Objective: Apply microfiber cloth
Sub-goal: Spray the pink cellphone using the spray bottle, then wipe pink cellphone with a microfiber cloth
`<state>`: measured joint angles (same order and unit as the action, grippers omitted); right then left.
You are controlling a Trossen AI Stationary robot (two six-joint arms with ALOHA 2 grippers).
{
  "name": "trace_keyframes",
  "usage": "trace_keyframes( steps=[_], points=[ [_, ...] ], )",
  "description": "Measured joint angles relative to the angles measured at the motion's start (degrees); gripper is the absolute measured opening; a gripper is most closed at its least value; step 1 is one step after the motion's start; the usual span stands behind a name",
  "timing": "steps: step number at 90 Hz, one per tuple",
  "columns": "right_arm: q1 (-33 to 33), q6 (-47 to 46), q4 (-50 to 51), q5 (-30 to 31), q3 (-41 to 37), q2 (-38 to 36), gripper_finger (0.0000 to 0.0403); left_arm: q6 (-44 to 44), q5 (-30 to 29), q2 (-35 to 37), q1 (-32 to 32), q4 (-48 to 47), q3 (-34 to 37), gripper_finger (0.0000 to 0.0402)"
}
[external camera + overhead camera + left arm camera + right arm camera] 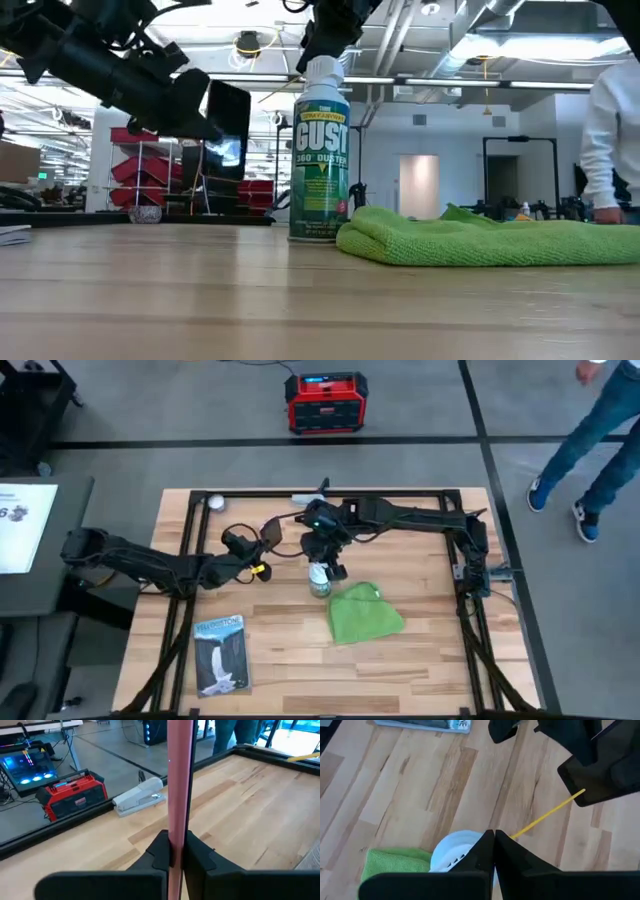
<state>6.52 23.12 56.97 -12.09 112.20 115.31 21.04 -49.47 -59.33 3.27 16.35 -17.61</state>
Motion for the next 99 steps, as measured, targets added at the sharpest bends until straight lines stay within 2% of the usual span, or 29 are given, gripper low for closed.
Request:
trace_keyframes(
  steps=[18,46,65,78,92,99],
  points=[
    [-0.1,0.8,-3.1,1.5,0.6,0.3,0.0007,-1.1,0.0,-1.1,0.6,1.7,0.0,0.0003],
    [-0.2,1.5,-1.8,3.1,4.5,0.6,0.0091,-3.7,-0.3,1.6,1.3,1.4,0.0,0.0003],
    [-0.7,2.3,-2.2,4.1,10.2,0.1,0.0114,-3.9,-0.5,1.8,1.3,1.0,0.0,0.0003],
    [-1.0,2.9,2.7,7.3,16.4,-0.1,0.0114,-3.9,-0.5,1.8,1.5,0.0,0.0,0.0003],
    [-1.0,2.5,13.0,10.8,22.3,-0.1,0.0111,-4.4,-0.8,2.1,2.6,-0.3,0.0,0.0003],
    [-1.0,1.9,17.2,12.6,22.1,-1.5,0.0101,-5.0,-1.3,2.1,3.2,-0.4,0.0,0.0003]
  ],
)
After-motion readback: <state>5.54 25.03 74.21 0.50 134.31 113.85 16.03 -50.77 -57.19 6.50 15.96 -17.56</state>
